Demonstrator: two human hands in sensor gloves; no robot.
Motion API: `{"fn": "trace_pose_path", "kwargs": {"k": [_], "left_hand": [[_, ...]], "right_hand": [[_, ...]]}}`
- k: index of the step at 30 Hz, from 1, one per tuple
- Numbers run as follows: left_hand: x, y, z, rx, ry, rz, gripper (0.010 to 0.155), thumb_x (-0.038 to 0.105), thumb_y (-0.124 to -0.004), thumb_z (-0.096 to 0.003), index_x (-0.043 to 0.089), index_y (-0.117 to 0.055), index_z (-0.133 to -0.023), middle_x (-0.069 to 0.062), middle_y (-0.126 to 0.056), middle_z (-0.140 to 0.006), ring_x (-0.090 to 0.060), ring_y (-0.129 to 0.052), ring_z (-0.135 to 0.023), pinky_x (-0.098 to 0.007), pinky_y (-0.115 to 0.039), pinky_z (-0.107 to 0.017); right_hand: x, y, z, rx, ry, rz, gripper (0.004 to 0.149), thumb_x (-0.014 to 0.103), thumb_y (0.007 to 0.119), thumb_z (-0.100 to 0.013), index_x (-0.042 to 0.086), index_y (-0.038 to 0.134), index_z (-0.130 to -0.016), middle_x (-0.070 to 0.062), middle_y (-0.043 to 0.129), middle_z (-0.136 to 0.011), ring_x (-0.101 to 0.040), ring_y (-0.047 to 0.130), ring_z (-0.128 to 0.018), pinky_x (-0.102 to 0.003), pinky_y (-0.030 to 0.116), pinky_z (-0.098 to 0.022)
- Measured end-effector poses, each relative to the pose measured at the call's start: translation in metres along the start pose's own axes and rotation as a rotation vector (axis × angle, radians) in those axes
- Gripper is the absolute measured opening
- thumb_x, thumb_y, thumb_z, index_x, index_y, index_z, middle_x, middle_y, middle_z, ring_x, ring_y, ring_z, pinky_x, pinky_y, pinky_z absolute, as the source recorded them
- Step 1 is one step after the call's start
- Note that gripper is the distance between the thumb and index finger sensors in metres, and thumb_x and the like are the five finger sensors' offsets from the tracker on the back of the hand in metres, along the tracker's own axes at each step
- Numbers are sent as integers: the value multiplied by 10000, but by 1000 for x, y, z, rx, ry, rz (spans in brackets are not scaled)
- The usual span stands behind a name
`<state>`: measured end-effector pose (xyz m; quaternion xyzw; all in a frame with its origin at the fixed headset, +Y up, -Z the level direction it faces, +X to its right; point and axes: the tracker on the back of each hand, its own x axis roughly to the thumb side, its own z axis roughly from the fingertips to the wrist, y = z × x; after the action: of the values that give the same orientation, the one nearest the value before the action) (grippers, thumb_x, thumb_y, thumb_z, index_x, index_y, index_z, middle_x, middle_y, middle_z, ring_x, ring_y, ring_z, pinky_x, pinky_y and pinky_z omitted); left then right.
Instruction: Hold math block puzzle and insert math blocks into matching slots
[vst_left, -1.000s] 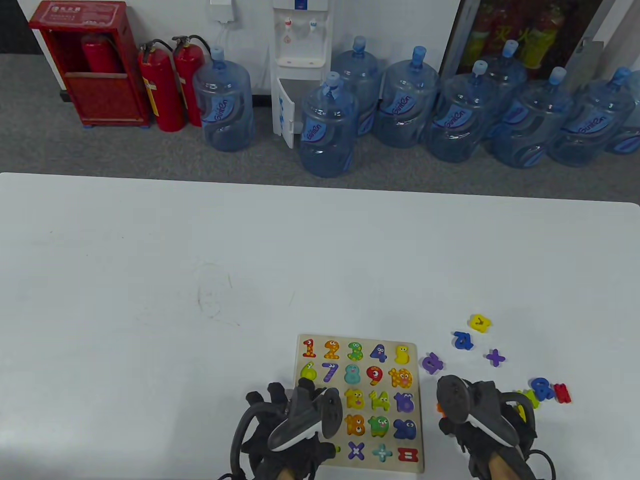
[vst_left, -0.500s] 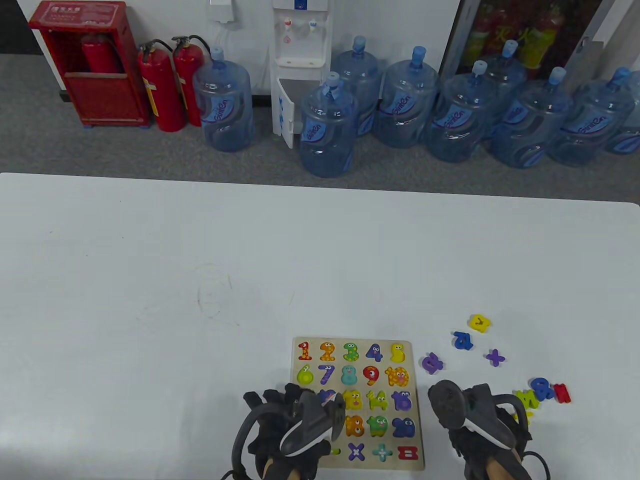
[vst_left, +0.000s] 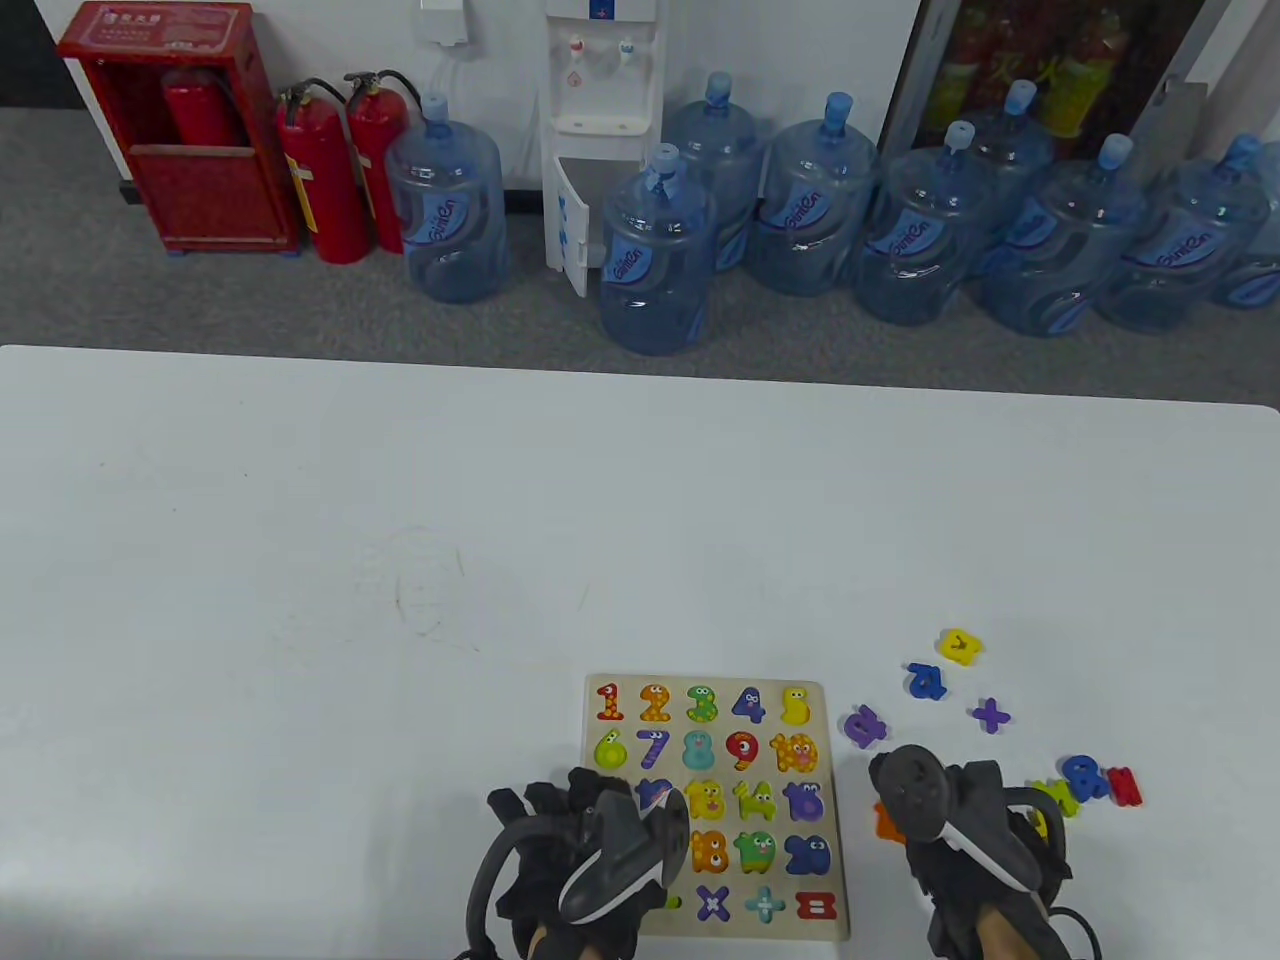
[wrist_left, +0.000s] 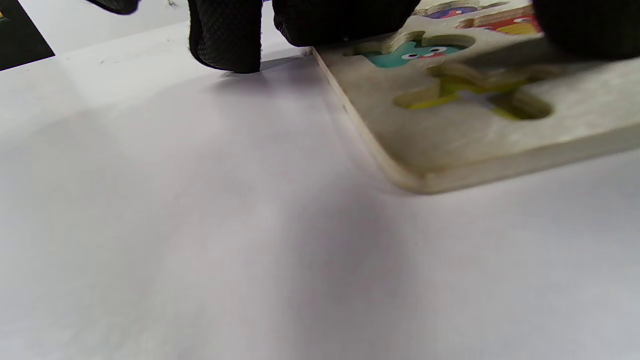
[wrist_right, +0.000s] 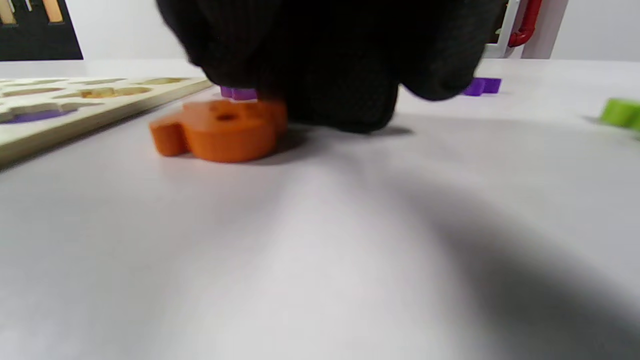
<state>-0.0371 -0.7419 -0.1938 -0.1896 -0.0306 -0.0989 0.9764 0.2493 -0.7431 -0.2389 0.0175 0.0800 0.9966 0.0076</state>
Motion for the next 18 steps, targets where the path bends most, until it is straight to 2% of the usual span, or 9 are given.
{"fn": "trace_pose_path", "kwargs": {"k": [4, 7, 9, 12, 15, 18], "left_hand": [[2, -1, -1, 29, 11, 0, 876, 685, -718, -258, 258, -563, -1008, -39, -547, -1059, -422, -687, -1022, -751, -515, -689], [1, -2, -1, 31, 10, 7, 876, 688, -715, -260, 262, -562, -1010, -38, -545, -1060, -421, -681, -1024, -751, -519, -688], [1, -2, -2, 28, 7, 9, 877, 686, -721, -260, 259, -566, -1009, -38, -548, -1060, -424, -680, -1026, -755, -518, -688], [-3, 3, -4, -5, -14, 30, 877, 686, -727, -264, 264, -573, -1016, -37, -550, -1068, -423, -687, -1028, -774, -518, -681], [-13, 8, -3, -40, -26, 121, 895, 686, -726, -269, 265, -541, -1037, -36, -536, -1093, -447, -665, -1034, -793, -502, -669], [-27, 18, 5, 18, -4, 143, 905, 685, -720, -274, 273, -501, -1049, -27, -499, -1111, -463, -623, -1048, -803, -487, -667]], "right_hand": [[-1, -2, 2, -7, -4, 23, 543, 266, 719, -337, 301, 681, -877, 11, 744, -907, -218, 825, -754, -408, 721, -586], [1, -2, 5, 34, -57, 24, 709, 352, 866, -233, 284, 661, -908, -1, 731, -932, -234, 813, -790, -420, 720, -595], [1, 1, 3, 30, -46, 28, 778, 378, 912, -180, 297, 658, -911, 12, 725, -939, -227, 801, -793, -421, 708, -612], [1, 2, 1, -10, -42, 50, 736, 379, 912, -169, 331, 700, -872, 52, 753, -899, -189, 819, -746, -405, 719, -601], [6, 1, 2, -59, -55, 102, 670, 375, 906, -168, 342, 762, -821, 71, 809, -846, -170, 871, -704, -385, 751, -580], [11, 1, 3, -62, -67, 128, 660, 364, 903, -175, 324, 771, -820, 50, 822, -836, -166, 886, -690, -386, 758, -575]]}}
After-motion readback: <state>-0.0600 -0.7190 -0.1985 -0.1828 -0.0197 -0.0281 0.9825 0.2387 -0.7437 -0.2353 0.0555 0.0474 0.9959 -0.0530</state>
